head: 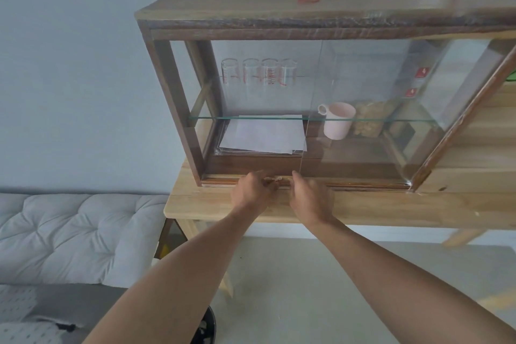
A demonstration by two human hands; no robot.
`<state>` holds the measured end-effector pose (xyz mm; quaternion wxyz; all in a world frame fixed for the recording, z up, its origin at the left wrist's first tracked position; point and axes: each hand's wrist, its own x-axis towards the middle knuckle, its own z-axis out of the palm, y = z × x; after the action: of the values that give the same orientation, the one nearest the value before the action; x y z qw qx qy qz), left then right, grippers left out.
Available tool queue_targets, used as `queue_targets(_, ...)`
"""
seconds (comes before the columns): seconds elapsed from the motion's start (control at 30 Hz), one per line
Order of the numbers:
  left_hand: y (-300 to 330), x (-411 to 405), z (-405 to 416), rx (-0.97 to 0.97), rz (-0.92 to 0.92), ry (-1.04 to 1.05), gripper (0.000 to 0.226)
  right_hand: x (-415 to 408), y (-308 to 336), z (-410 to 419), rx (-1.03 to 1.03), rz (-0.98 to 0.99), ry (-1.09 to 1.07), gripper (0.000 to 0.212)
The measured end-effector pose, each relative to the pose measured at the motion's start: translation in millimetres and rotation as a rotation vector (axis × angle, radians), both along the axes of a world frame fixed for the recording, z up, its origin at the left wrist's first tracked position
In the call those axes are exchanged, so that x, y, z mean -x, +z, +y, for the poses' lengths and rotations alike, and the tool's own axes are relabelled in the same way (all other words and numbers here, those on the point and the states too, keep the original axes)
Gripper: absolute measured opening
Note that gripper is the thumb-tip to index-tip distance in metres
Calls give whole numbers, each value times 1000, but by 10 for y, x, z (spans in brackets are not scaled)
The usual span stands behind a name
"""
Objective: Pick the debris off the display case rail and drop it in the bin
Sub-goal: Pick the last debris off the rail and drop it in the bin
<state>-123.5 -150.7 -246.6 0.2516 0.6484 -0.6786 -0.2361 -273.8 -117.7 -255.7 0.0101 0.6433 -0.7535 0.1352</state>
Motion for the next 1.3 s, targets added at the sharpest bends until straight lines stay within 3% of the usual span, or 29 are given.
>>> queue_targets(0.1, 0, 0, -10, -19, 37, 14, 28, -7, 64, 6, -92, 116, -9, 26)
queue_targets(0.37, -5, 27, -37, -99, 200, 58, 17, 43, 194, -29, -130, 328, 72, 49)
queue_targets(0.6, 32, 73, -40, -108, 175, 94, 9, 128, 220, -101, -117, 394, 157, 54)
queue_targets(0.7, 34, 76, -37, -91, 189, 110, 7, 171, 173, -113, -81, 317, 157, 47)
queue_targets(0.87, 10, -37, -26, -50, 228, 118, 7, 149, 42, -46, 43, 86, 160, 6)
queue_targets(1.07, -28, -291, 70, -44, 270, 130, 8, -69, 9, 58, 115, -115, 206, 14)
queue_targets(1.3, -28, -760, 322, -34, 228, 186, 9, -524, -8, 211, 44, -136, 288, 18)
